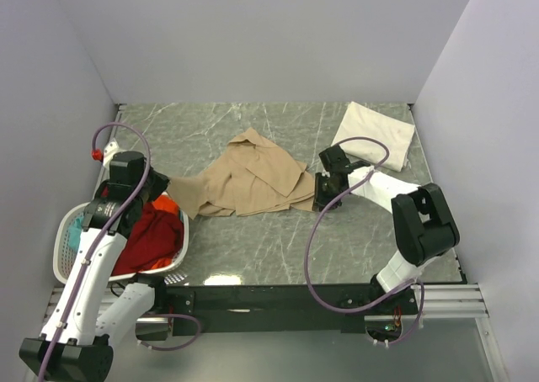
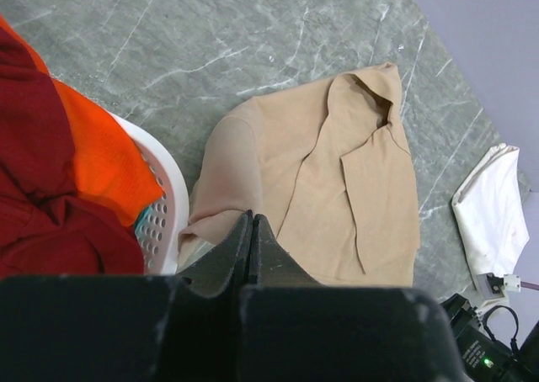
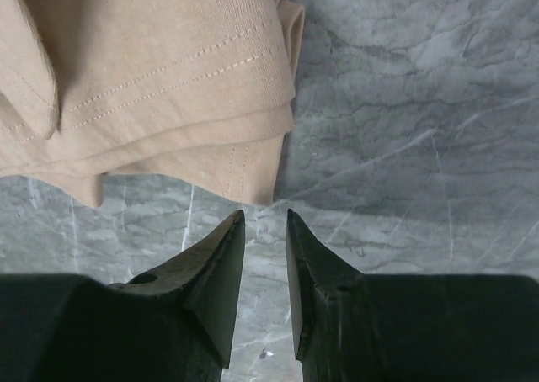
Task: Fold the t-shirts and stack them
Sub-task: Flatten the tshirt out
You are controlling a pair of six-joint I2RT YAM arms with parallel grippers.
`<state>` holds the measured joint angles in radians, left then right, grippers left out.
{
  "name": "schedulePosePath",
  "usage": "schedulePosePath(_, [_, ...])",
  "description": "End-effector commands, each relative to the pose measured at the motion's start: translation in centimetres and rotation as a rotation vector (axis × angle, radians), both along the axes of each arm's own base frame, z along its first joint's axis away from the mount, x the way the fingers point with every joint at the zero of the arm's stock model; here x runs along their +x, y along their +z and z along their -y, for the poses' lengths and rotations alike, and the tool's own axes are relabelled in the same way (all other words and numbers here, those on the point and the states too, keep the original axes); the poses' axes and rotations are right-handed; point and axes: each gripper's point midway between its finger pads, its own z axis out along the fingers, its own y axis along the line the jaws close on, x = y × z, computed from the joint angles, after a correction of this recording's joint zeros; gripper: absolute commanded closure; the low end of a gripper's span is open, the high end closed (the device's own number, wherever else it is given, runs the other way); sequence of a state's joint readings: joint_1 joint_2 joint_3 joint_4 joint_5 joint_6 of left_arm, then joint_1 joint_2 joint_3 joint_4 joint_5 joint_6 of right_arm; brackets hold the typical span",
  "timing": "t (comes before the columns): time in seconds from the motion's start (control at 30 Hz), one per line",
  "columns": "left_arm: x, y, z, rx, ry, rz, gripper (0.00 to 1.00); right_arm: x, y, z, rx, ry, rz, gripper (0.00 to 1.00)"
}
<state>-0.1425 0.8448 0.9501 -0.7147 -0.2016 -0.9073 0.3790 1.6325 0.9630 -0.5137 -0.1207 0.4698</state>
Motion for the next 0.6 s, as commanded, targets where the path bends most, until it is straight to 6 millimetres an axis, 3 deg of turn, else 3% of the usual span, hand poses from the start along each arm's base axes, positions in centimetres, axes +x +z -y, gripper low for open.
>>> schedulePosePath(0.0, [0.2, 0.9, 0.0, -0.017, 0.005, 0.045, 1.00, 1.6, 0.3, -0.4, 0.005, 0.011, 0.050, 0.66])
schedulePosePath(0.57, [-0.2, 0.4, -0.3, 0.005, 0.003, 0.026, 1.00, 1.3, -2.0, -0.3, -0.028, 0.018, -0.011, 0.66])
